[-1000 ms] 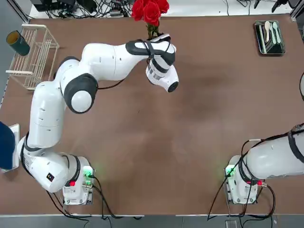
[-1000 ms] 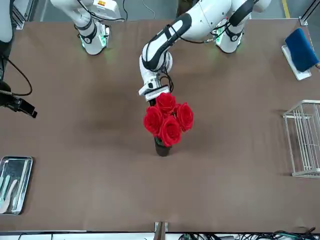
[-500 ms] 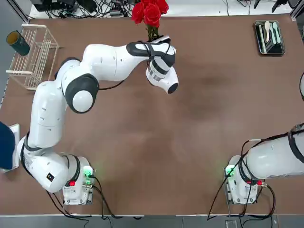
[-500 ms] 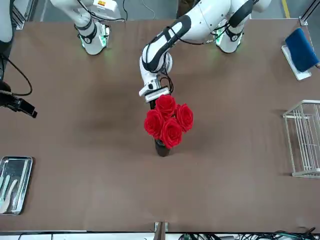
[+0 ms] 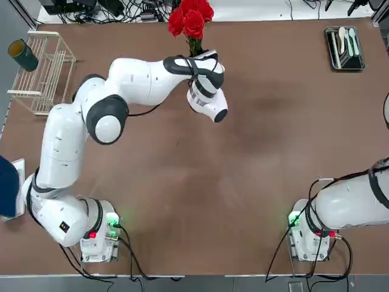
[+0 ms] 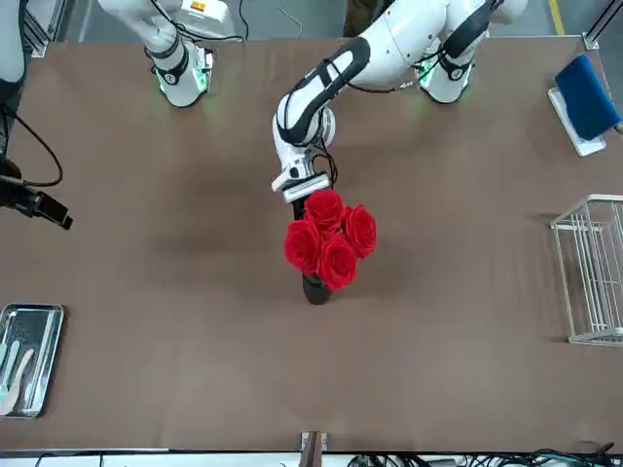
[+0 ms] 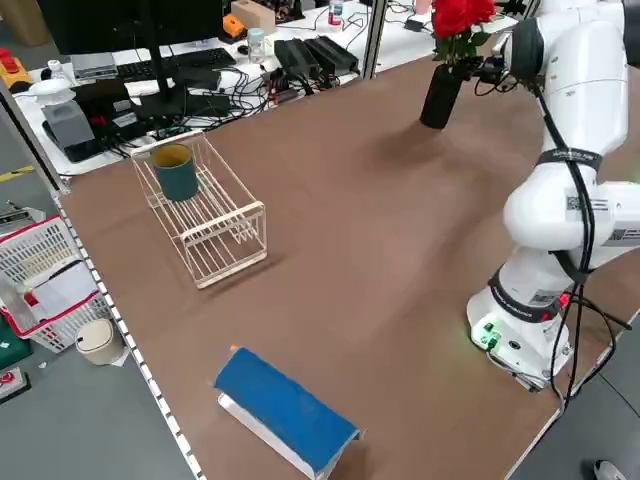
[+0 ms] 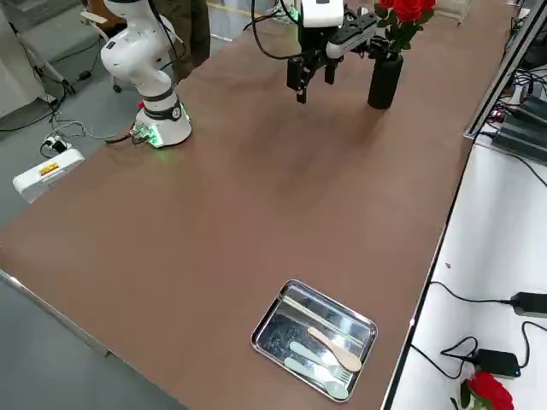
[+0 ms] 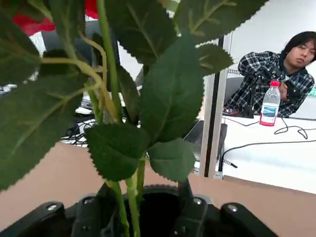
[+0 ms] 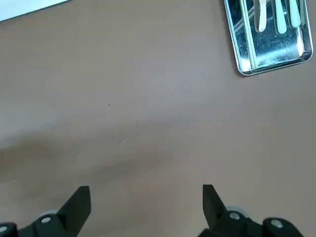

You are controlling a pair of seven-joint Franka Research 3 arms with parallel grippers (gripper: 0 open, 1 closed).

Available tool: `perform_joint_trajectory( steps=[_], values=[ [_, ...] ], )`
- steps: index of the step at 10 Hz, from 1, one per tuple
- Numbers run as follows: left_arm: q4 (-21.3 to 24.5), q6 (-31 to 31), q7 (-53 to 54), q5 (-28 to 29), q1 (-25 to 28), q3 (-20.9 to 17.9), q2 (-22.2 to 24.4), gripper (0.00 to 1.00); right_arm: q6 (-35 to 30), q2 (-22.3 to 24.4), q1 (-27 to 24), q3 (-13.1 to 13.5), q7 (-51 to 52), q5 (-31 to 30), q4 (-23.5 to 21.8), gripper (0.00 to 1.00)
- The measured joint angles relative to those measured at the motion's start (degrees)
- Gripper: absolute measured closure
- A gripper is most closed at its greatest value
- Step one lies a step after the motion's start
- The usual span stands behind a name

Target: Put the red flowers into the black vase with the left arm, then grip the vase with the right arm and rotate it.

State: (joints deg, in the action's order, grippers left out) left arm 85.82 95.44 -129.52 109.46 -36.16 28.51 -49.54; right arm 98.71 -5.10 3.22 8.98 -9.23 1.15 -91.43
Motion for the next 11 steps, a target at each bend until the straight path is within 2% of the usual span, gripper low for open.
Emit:
perform_joint_trajectory(
  steps=[4, 9, 11],
  values=[
    [-0.97, -1.12, -0.01, 0.12, -1.22, 0.0, -0.15, 0.39, 0.0, 0.0, 0.0, 0.0, 0.0, 0.0, 0.0, 0.0],
    [-1.98, -4.58, -2.83, 4.95, -1.74, -0.89, -1.27, 0.39, 0.0, 0.0, 0.0, -0.03, 0.0, 0.0, 0.0, 0.0],
    [-1.98, -4.7, -3.19, 5.18, -1.88, -0.98, -1.86, 0.39, 0.0, 0.0, 0.0, -0.03, 0.0, 0.0, -0.01, 0.0]
  ],
)
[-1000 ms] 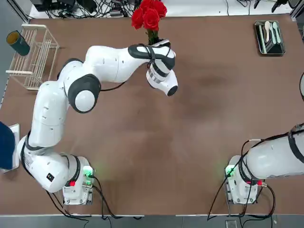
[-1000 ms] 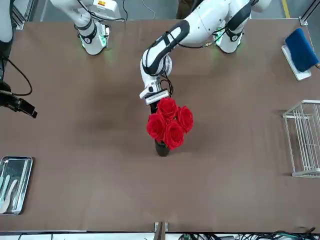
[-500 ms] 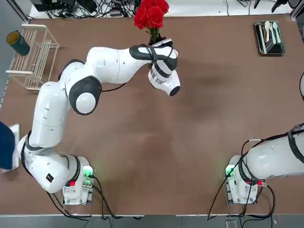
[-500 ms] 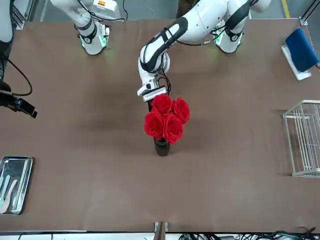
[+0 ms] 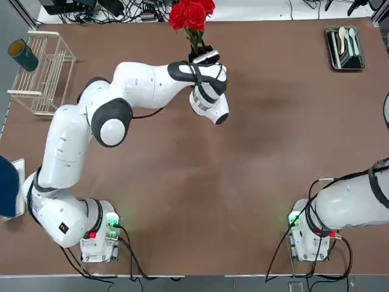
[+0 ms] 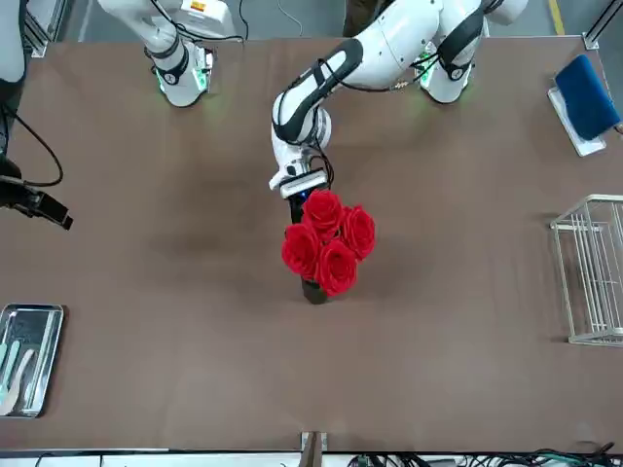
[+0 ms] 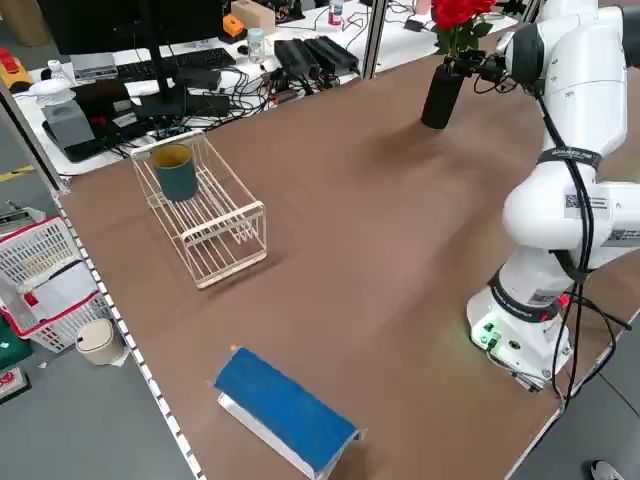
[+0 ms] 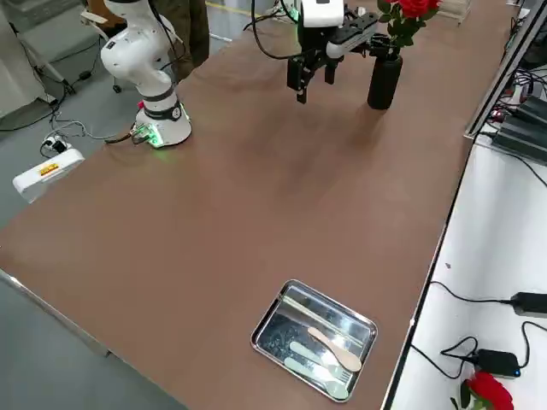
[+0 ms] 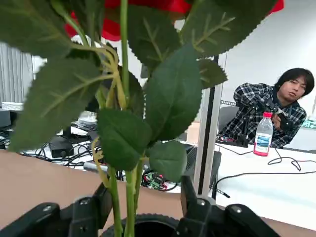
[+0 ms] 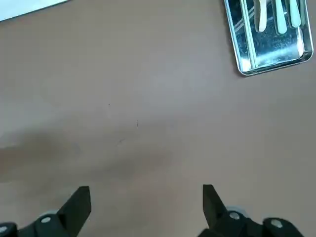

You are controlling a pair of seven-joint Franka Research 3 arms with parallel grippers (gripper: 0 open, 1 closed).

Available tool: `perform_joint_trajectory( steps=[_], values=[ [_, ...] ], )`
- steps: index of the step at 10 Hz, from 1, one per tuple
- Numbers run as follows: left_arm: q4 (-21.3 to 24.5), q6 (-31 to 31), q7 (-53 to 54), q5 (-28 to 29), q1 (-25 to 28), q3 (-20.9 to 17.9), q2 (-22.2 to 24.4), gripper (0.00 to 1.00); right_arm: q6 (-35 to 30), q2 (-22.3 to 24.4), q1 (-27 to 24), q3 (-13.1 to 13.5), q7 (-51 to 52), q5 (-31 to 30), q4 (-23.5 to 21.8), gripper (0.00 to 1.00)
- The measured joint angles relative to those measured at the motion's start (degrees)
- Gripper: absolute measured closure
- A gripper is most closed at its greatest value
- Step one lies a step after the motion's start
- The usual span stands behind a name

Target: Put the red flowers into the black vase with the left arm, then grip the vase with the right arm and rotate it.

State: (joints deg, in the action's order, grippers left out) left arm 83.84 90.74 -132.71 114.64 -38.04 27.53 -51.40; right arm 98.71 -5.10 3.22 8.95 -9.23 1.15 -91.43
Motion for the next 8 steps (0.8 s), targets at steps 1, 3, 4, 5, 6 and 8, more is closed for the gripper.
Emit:
perform_joint_trajectory(
  steps=[1, 3, 4, 5, 6, 8],
  values=[
    [0.0, -0.02, 0.0, 0.0, -0.03, -0.01, -0.23, 0.39, 0.0, 0.0, 0.0, -0.01, 0.0, 0.0, 0.0, 0.0],
    [0.0, -0.52, 0.0, 0.0, -0.14, -0.02, -0.64, 0.39, 0.0, 0.0, 0.0, -0.1, 0.0, 0.0, 0.0, 0.0],
    [0.0, -0.97, 0.0, 0.0, -0.26, -0.02, -0.77, 0.39, 0.0, 0.0, 0.0, -0.11, 0.0, 0.0, 0.0, 0.0],
    [0.0, -1.73, 0.0, 0.0, -0.32, -0.02, -0.87, 0.39, 0.0, 0.0, 0.0, -0.11, 0.0, 0.0, 0.0, 0.0],
    [0.0, -2.44, 0.0, -0.07, -0.38, -0.02, -0.95, 0.39, 0.0, 0.0, 0.0, -0.11, 0.0, 0.0, 0.0, 0.0],
    [0.0, -2.81, 0.0, -1.07, -1.17, -0.01, -1.02, 0.39, 0.0, 0.0, 0.0, -0.12, 0.0, 0.0, 0.0, 0.0]
  ],
)
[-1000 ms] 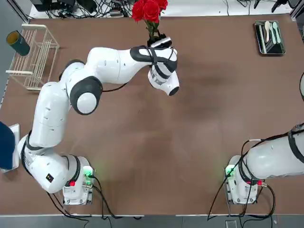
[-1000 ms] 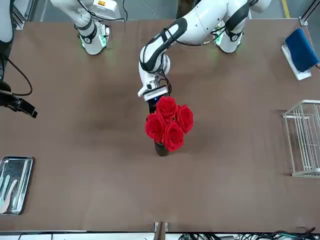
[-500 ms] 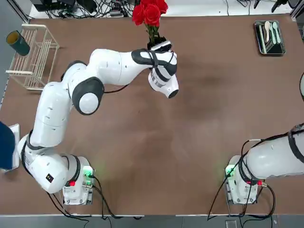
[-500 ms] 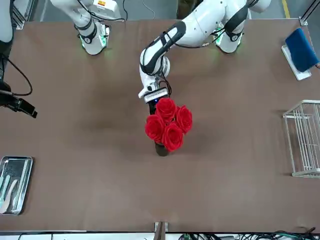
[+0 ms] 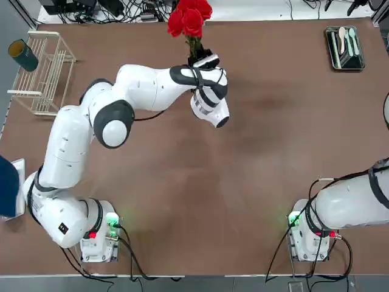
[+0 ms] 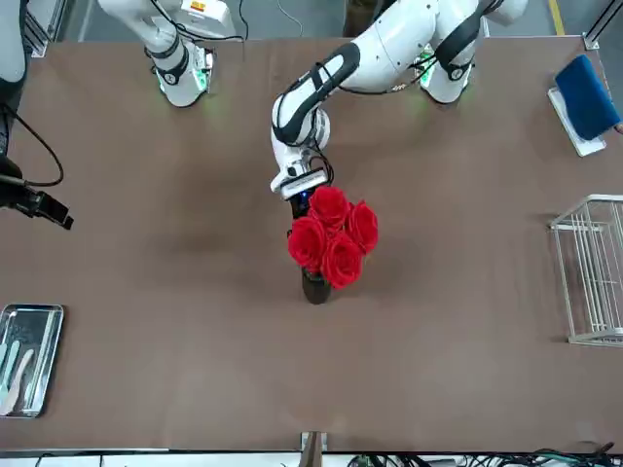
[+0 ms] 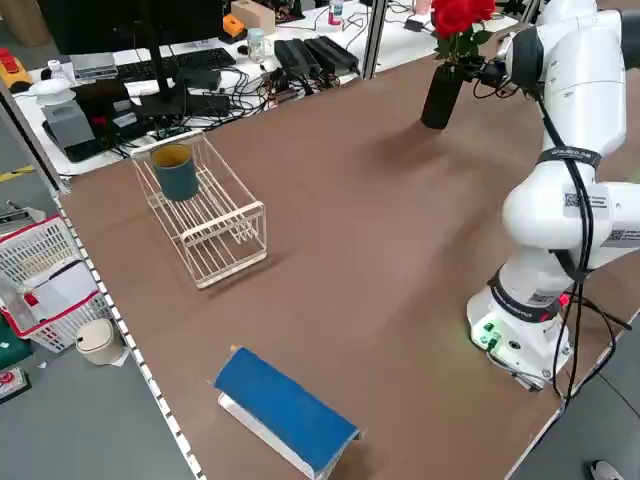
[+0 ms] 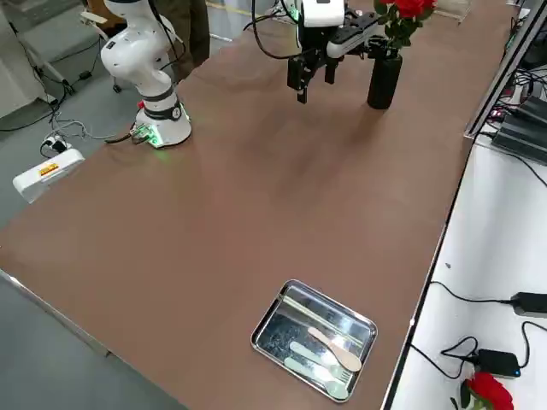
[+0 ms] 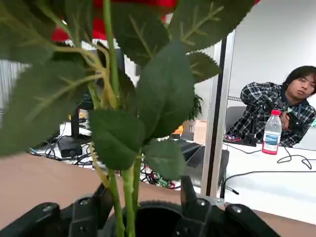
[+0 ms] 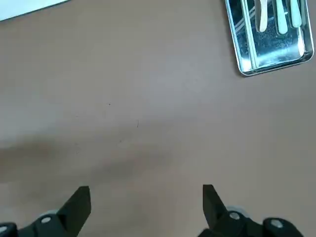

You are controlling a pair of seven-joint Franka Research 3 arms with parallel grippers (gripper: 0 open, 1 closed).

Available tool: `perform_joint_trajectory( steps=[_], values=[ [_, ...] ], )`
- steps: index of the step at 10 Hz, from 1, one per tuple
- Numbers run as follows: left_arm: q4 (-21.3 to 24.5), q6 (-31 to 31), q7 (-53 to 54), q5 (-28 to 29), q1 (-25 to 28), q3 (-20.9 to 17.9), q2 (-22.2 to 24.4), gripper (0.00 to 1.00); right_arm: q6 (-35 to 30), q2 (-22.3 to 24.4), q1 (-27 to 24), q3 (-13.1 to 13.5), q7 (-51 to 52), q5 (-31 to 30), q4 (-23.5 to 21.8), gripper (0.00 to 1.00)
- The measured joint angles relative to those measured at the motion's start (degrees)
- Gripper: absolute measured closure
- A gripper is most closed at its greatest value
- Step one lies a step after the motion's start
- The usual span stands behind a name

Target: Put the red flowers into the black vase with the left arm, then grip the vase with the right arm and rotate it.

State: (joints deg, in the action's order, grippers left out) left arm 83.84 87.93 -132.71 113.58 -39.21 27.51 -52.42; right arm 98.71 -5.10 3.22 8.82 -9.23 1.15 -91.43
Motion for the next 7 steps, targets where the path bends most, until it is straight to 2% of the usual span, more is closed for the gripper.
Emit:
perform_joint_trajectory(
  steps=[7],
  values=[
    [-0.03, -1.83, -0.02, -0.15, -0.78, -0.38, -1.19, 0.39, 0.0, 0.0, 0.0, 0.0, 0.0, 0.0, 0.0, 0.0]
  ],
)
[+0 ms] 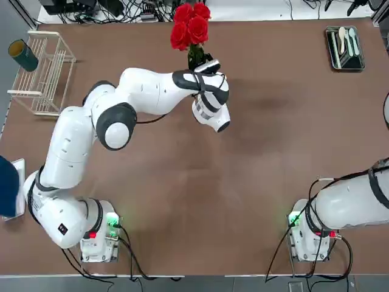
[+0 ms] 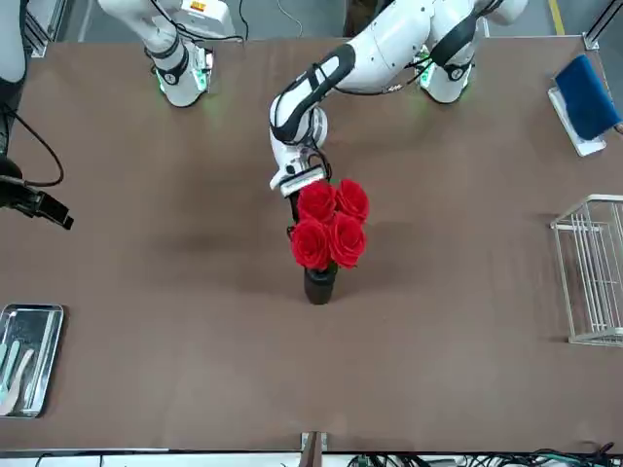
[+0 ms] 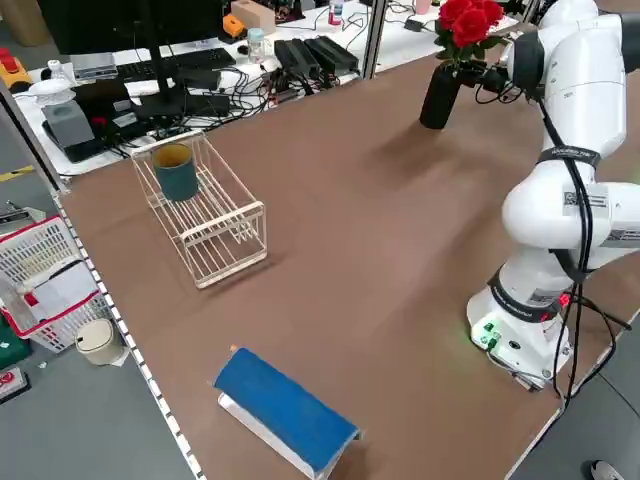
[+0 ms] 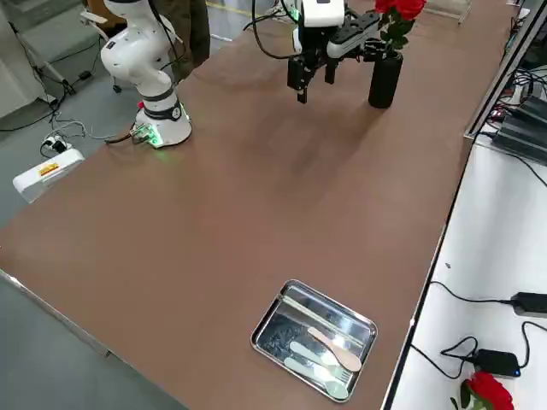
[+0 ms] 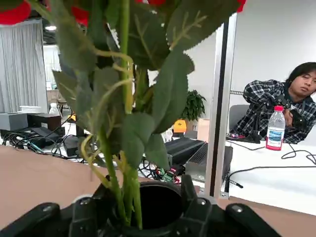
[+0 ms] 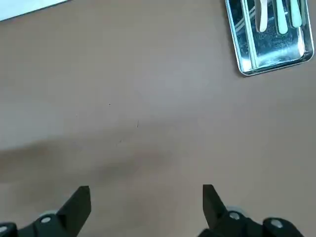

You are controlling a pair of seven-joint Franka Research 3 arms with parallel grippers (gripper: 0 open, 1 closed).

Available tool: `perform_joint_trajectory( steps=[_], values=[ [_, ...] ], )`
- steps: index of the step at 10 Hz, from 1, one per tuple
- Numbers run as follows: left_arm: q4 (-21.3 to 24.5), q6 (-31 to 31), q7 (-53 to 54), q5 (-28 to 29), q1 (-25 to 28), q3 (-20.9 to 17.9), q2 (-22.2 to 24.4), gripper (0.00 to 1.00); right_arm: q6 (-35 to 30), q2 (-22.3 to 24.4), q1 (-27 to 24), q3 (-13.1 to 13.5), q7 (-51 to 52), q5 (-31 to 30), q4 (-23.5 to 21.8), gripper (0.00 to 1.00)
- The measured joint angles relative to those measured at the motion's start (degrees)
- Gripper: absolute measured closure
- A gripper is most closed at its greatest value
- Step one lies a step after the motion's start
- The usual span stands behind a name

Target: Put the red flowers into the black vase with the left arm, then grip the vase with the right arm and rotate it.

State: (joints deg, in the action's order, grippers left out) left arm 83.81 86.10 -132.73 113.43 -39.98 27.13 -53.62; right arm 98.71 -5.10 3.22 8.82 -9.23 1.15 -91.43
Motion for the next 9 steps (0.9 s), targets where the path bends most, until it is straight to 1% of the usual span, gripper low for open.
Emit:
perform_joint_trajectory(
  steps=[3, 9],
  values=[
    [-0.16, 0.0, -0.02, 0.0, 0.02, -1.01, -0.01, 0.39, 0.0, 0.0, 0.0, -0.01, 0.0, 0.0, 0.0, 0.0],
    [-2.09, 0.02, -0.71, 0.0, -0.94, -1.0, -0.02, 0.38, 0.0, 0.0, 0.0, -0.02, 0.0, 0.0, 0.0, 0.0]
  ],
)
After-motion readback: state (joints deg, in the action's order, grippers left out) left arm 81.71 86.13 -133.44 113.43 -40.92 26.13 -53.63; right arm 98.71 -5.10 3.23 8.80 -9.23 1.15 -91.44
